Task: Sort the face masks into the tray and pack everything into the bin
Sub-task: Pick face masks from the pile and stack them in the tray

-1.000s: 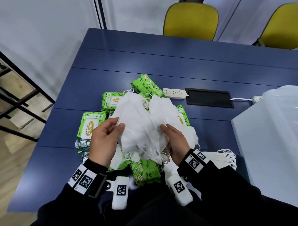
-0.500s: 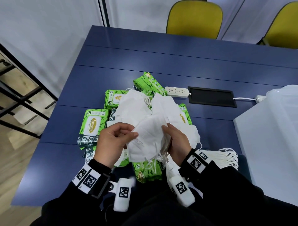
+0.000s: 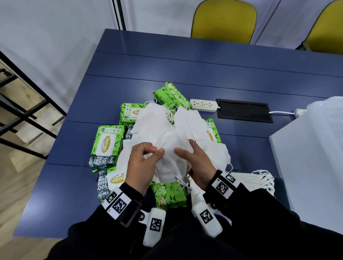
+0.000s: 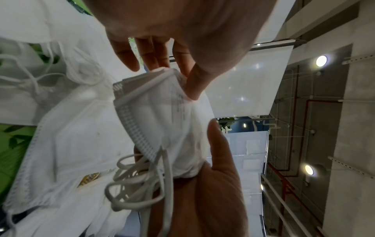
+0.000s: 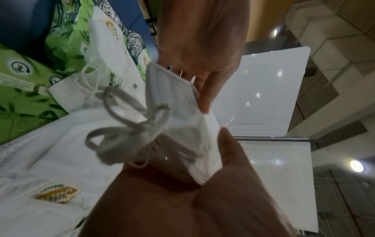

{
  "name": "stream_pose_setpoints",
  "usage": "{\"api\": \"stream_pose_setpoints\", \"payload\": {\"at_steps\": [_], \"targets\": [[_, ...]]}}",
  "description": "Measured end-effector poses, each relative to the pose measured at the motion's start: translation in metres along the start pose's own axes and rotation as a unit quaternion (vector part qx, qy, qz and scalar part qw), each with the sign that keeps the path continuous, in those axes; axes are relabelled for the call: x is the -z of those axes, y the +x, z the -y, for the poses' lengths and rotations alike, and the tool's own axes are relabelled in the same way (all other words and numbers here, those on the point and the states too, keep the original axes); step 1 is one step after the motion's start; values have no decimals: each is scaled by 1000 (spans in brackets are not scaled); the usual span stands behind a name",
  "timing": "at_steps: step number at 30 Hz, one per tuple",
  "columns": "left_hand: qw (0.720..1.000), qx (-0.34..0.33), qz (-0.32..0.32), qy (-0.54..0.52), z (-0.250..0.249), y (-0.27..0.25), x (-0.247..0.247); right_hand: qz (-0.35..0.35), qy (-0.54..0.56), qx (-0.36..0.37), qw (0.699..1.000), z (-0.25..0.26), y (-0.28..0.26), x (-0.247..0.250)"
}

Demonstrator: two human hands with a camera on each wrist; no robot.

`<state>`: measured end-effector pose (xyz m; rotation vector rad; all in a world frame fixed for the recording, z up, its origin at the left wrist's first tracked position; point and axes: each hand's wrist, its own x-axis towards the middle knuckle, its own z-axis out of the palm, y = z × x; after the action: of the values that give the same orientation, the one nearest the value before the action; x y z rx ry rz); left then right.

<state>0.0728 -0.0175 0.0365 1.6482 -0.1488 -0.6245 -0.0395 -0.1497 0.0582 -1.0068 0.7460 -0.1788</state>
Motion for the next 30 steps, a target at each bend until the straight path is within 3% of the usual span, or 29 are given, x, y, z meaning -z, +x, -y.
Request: {"api": "stream_pose_setpoints", "payload": {"at_steps": [2,5,7,11,13,15,17,20,22,27,30], "targets": [[999,22,10,-30,-3,1,-1,6,-19,14,1000,-5,4,1],[988,80,84,-97,-9,2,2,15,3,33,999,-9,5,2],[985,95,126,-74,-9,2,5,39,7,30,999,-9,5,4],[992,47,120,3,-4,14,20,95,-171,-25,980,-8,5,15],[992,54,113,-8,-4,20,31,78,-210,-39,974,-5,4,20],[990,57,128,-18,-5,23,40,31,-161,-50,985,1,5,23],[989,55,139,-9,-3,23,43,6,-29,-56,998,7,8,21],[991,73,110,-26,6,22,37,-10,189,-101,977,16,10,13],[992,83,89,-46,8,22,33,-10,212,-125,969,18,9,7],[989,99,61,-88,1,27,32,15,-7,-77,997,15,16,9],[992,74,70,-74,-7,27,31,34,-135,-44,989,11,19,11]]}}
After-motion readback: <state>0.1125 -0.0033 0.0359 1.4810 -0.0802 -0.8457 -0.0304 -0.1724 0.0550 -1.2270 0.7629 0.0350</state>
